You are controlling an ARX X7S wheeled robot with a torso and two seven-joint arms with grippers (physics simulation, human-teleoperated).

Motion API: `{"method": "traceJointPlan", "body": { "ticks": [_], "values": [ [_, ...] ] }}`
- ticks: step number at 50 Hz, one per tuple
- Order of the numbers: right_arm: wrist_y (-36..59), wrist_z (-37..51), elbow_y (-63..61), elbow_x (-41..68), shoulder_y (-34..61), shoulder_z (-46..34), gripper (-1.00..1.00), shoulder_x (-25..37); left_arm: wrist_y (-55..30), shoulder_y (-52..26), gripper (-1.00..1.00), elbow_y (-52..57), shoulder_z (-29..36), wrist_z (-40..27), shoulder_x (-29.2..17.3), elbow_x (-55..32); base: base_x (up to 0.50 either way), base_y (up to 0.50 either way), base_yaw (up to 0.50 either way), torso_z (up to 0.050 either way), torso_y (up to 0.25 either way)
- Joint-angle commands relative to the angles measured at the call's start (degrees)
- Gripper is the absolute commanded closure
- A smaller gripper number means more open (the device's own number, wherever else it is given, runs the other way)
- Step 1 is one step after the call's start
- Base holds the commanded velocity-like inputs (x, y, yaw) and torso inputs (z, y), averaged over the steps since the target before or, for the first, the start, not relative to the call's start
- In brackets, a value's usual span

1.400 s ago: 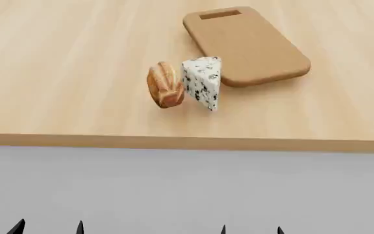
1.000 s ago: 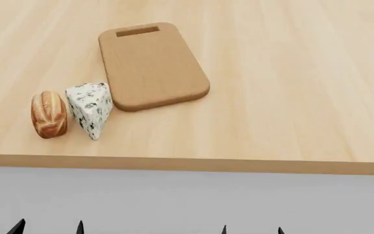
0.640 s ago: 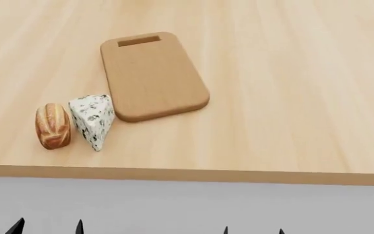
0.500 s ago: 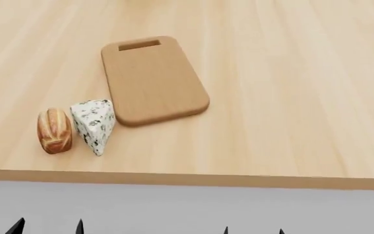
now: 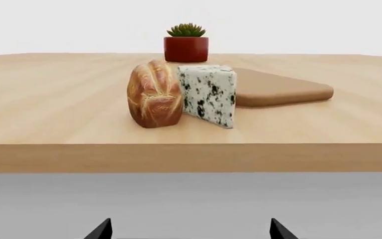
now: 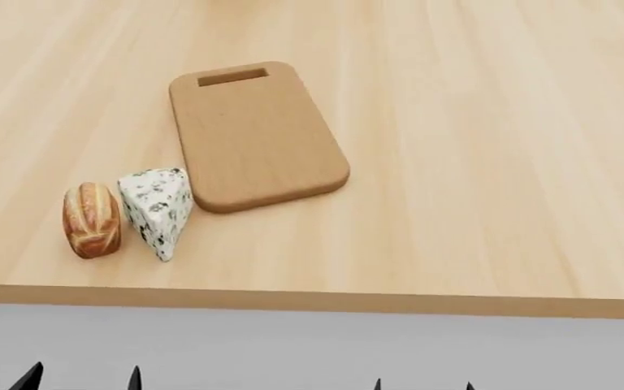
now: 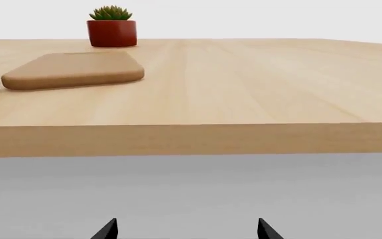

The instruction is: Place the bread and cheese on the cutting board.

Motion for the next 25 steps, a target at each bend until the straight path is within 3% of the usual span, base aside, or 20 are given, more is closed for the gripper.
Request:
{"method": "traceJointPlan", "body": {
  "ticks": [1,6,7,8,25],
  "values": [
    [-0.3,0.7,0.3,0.7,0.1,-0.7,-1.00,0.6,-0.2,-0.6,-1.00,-1.3,0.1,-1.3,-0.3,-1.0,0.00,0.00,0.00,0.000,0.000],
    [-0.5,1.0,0.5,0.9,0.2,-0.9,-1.00,0.8,-1.4,-0.8,-1.00,-1.7,1.2,-2.3,-0.7,0.6,0.00,0.00,0.00,0.000,0.000],
    [13.7,16.0,-16.6,26.4,12.7,-30.8,-1.00,23.1,-13.8,5.1,-1.00,20.3,-3.9,1.7,-2.6,-14.1,0.02,0.00,0.00,0.000,0.000],
    [0.1,-6.3,0.4,-5.6,-0.2,6.6,-1.00,-5.4,-1.9,0.0,-1.00,-0.7,-6.4,5.3,5.5,6.8,0.00,0.00,0.00,0.000,0.000],
    [3.1,-1.9,-2.8,-4.1,-0.3,3.4,-1.00,-2.5,-3.4,-0.9,-1.00,0.0,-4.7,2.0,3.3,2.5,0.00,0.00,0.00,0.000,0.000]
  ]
}}
